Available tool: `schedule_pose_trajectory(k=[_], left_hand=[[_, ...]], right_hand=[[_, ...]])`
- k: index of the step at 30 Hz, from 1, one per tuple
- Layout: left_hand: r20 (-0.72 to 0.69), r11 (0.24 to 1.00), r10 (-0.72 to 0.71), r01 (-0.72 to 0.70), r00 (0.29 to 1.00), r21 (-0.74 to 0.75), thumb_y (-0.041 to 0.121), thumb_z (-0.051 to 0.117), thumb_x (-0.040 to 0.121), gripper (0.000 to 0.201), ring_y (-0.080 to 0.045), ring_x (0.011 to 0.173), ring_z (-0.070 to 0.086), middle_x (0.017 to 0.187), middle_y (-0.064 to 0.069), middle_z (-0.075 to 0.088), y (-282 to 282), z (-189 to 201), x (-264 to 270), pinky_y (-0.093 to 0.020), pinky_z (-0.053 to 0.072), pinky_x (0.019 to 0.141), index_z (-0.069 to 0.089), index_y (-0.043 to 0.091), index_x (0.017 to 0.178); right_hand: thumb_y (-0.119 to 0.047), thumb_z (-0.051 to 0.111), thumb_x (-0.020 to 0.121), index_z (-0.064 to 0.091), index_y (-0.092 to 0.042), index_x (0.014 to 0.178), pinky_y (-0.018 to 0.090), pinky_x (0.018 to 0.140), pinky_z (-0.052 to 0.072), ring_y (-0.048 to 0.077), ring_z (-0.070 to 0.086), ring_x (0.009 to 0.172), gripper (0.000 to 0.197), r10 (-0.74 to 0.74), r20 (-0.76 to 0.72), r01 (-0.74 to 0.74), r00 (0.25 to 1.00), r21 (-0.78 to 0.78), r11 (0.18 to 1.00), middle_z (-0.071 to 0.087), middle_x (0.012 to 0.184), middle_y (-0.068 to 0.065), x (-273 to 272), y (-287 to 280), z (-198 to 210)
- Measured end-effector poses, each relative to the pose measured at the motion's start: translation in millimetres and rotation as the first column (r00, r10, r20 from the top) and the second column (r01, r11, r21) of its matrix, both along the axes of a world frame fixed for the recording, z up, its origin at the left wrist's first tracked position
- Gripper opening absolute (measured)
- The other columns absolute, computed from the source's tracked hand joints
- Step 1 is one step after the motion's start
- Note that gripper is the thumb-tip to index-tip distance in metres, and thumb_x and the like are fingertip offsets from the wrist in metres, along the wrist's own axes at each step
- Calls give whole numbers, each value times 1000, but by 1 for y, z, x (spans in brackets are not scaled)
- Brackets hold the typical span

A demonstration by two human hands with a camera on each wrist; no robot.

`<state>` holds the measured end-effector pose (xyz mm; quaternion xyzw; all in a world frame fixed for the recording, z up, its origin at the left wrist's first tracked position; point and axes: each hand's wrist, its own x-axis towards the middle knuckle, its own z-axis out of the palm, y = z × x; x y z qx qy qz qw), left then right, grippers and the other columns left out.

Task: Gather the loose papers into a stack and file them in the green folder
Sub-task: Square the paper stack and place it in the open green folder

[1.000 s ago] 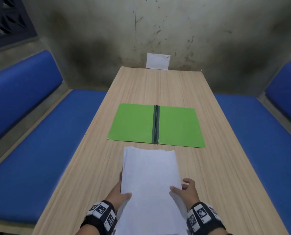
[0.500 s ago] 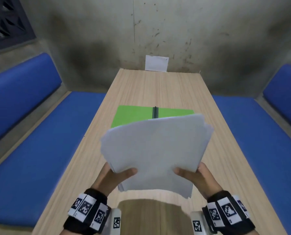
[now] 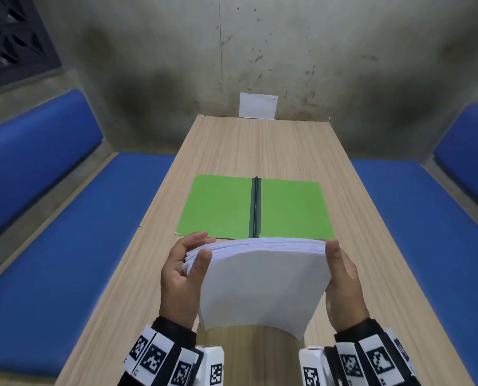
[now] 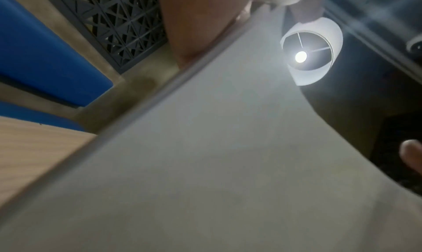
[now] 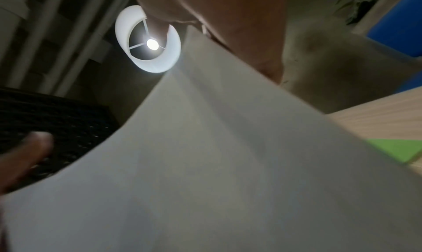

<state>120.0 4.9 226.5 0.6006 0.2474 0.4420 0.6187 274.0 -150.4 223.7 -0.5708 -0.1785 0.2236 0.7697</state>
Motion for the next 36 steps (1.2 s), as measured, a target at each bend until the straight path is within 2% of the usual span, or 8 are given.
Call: schedule_pose_trajectory(k=[4, 7, 11, 19, 23, 28, 33, 36], left_hand=[[-45, 989, 144, -144, 988, 13, 26, 67, 80, 17, -2, 60, 54, 61, 16, 63, 0, 2, 13, -8, 44, 57, 59, 21, 66], [-36, 997, 74, -74, 997, -8, 61, 65, 62, 34, -7, 68, 57, 75, 9, 64, 6, -4, 11, -14, 47, 61, 65, 32, 80], [-74, 985, -173, 170, 982, -40, 67, 77, 38, 90, -5, 82, 67, 97, -3, 68, 7, -24, -1, -15, 53, 65, 58, 19, 111], [-250, 979, -188, 162, 950, -122, 31, 76, 47, 38, -18, 79, 69, 88, -4, 76, 8, -24, -3, -33, 58, 68, 76, 28, 84], [-213, 974, -219, 199, 952, -111, 11, 81, 58, 31, -8, 74, 70, 83, 7, 77, 10, -17, -9, -20, 57, 63, 75, 31, 82], [-344, 952, -241, 153, 908, -264, 43, 82, 35, 50, -24, 83, 67, 82, 5, 76, 16, -41, -15, -26, 53, 64, 72, 25, 80], [-523, 992, 59, 8, 851, 125, 45, 83, 47, 87, -21, 124, 46, 131, 3, 51, 31, -8, -16, -35, 43, 101, 50, 28, 125], [-503, 790, 339, 50, 795, 612, 39, 80, 62, 95, -8, 137, 14, 148, 6, 22, 33, 29, -15, -38, 17, 115, 25, 42, 140]], right_hand=[[-56, 74, 66, 59, -20, 56, 19, 47, 38, 5, 47, 43, 41, -164, 20, 165, 986, -64, 984, 55, 43, -7, 1, 11, 3], [-24, 67, 85, 59, -18, 64, 16, 43, 39, 2, 47, 38, 23, -169, 18, 170, 985, -67, 983, 56, 41, -9, 6, 11, -2], [-8, 70, 76, 65, -13, 89, 10, 54, 51, -3, 67, 60, 15, 61, 67, -56, 996, -84, 995, 75, 68, -13, 6, -5, -18], [10, 78, 66, 73, -18, 81, 34, 72, 58, 15, 72, 75, 32, 160, -107, -184, 981, -290, 939, 79, 82, 2, 3, -11, -40], [5, 82, 62, 73, -15, 83, 30, 67, 59, 13, 72, 72, 30, 171, -96, -190, 981, -252, 949, 78, 80, 2, 0, -11, -37], [-31, 83, 39, 72, -7, 79, 18, 54, 54, 6, 70, 62, 48, 185, -172, -239, 967, -379, 894, 76, 69, -1, -1, -10, -60], [-1, 79, 70, 73, -8, 70, 18, 52, 53, 11, 70, 59, 10, 194, -123, -228, 973, -394, 891, 75, 63, -2, 2, -9, -55], [2, 73, 76, 71, -18, 59, 25, 57, 49, 13, 63, 59, 26, 232, 40, -191, 972, -442, 877, 71, 58, -5, 5, -8, -35]])
